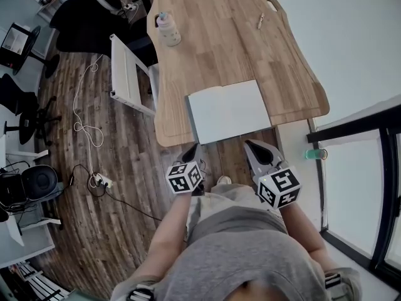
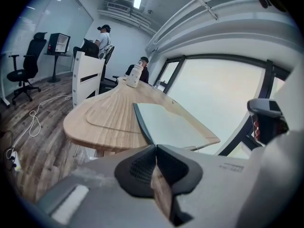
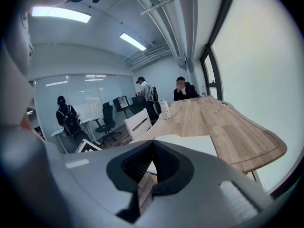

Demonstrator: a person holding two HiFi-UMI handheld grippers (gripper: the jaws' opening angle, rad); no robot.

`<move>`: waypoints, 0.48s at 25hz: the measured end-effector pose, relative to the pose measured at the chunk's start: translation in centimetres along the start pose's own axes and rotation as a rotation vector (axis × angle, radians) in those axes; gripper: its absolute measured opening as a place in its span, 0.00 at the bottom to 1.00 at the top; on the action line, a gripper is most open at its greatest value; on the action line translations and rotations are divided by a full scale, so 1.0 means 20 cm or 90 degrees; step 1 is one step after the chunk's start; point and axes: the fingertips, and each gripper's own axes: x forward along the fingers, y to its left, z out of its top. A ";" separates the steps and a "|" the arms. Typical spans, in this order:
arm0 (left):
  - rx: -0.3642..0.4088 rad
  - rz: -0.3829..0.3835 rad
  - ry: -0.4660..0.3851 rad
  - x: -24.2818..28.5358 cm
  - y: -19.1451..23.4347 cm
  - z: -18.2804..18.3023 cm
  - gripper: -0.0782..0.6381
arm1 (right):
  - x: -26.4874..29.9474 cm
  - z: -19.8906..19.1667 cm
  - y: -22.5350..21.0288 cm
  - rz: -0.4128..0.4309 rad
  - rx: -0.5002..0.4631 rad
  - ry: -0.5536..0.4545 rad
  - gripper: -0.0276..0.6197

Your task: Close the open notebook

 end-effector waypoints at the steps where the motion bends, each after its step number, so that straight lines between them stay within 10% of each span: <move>1: 0.004 0.000 -0.002 -0.01 -0.01 0.01 0.12 | -0.01 0.01 0.00 -0.001 -0.001 -0.004 0.05; 12: 0.043 -0.029 -0.040 -0.10 -0.15 0.16 0.12 | -0.08 0.08 0.00 -0.014 -0.005 -0.040 0.05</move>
